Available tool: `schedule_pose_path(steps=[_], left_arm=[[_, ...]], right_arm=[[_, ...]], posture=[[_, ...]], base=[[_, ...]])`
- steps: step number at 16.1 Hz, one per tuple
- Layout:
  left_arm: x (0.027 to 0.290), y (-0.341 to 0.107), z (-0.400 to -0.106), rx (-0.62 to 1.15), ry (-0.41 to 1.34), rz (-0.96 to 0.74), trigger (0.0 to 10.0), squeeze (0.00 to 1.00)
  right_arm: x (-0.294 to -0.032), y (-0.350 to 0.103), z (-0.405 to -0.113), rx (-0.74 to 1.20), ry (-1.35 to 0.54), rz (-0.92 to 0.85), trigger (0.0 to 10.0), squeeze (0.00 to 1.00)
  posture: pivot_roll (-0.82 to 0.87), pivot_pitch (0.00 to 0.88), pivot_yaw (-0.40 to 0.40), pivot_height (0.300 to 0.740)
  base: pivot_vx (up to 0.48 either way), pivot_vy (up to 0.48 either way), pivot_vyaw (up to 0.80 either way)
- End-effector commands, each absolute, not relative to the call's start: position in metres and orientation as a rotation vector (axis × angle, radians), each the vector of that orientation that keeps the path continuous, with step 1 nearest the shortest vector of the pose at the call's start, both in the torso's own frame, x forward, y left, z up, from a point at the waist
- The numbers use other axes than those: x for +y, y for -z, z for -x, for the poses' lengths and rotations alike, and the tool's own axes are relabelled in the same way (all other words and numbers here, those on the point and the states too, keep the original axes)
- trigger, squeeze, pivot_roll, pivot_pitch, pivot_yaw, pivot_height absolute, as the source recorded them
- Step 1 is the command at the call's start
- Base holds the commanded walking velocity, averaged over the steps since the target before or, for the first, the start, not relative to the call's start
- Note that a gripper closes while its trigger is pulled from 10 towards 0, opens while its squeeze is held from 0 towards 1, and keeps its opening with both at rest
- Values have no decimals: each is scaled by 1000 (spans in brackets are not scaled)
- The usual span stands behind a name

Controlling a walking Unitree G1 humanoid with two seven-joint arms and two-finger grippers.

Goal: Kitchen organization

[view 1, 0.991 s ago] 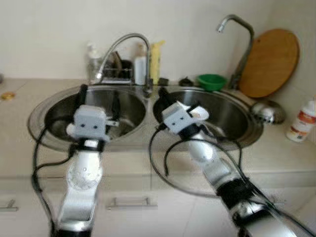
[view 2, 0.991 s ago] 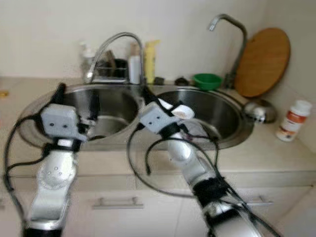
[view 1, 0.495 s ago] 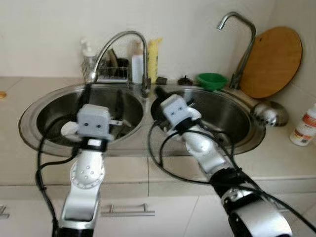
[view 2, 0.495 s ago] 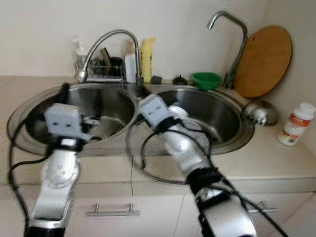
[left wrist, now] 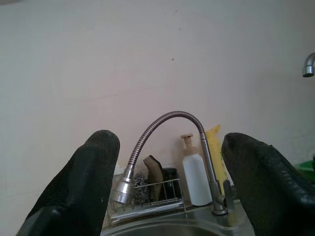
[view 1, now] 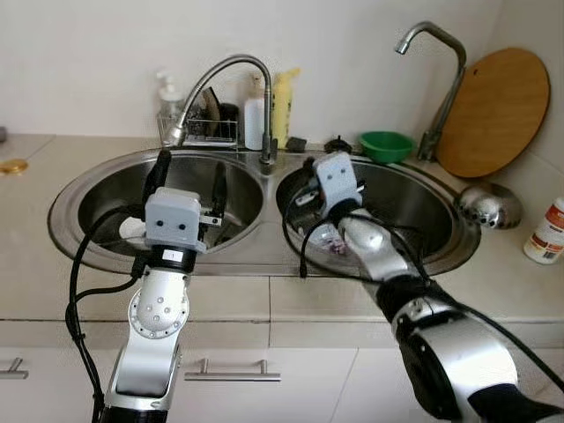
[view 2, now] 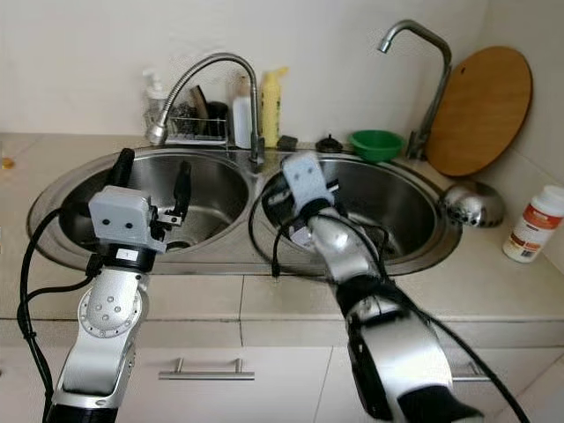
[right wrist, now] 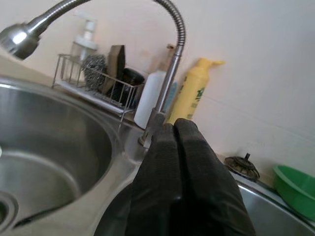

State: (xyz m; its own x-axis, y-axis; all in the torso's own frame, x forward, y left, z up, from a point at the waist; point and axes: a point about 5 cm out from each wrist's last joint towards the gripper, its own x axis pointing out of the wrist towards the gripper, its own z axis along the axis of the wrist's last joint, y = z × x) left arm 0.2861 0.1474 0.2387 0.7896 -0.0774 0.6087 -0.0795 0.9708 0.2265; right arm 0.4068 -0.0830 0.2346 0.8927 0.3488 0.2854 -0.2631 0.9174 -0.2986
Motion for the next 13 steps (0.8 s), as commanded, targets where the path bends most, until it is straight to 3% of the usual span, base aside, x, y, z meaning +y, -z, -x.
schedule_pose_path(steps=[1,8,9,10,13], left_arm=[[146,-238,-287,-657,5,-255,10000,0],[144,-236,-285,-654,1,-260,10000,0],[145,-236,-285,-651,-4,-263,10000,0],[147,-235,-284,-647,-10,-265,10000,0],[147,-233,-283,-642,-10,-266,10000,0]], right_arm=[[-94,-233,-412,-276,-279,218,10000,0],[-125,-221,-419,-109,-128,39,10000,0],[-129,-219,-419,-99,-107,35,10000,635],[-132,-218,-419,-96,-99,15,10000,1000],[-135,-217,-418,-97,-95,18,10000,1000]], posture=[[111,0,-63,736],[139,0,-84,736],[141,0,-85,736],[140,0,-85,736],[139,0,-86,736]], base=[[0,0,0],[0,0,0],[0,0,0],[0,0,0],[0,0,0]])
